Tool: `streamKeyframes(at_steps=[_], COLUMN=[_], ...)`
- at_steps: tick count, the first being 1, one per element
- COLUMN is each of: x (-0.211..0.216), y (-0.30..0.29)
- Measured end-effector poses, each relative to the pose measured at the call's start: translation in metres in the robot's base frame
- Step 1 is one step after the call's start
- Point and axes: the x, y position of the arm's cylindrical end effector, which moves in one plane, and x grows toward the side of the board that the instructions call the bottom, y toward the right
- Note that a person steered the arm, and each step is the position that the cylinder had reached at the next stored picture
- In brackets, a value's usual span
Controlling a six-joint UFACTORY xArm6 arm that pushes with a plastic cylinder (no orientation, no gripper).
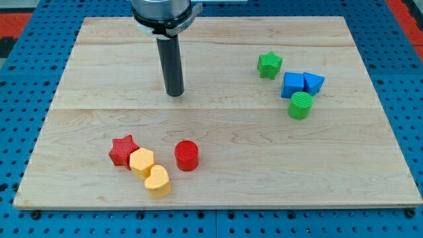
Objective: Arrange the red blocks and yellow blocks at the bottom center of the board
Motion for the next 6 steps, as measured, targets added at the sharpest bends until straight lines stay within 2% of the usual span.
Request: streamKeyframes(at_steps=[2,3,4,6], x=[-0.007,0.01,0.057,0.054], y=[-0.019,-0.076,-0.129,-0.129])
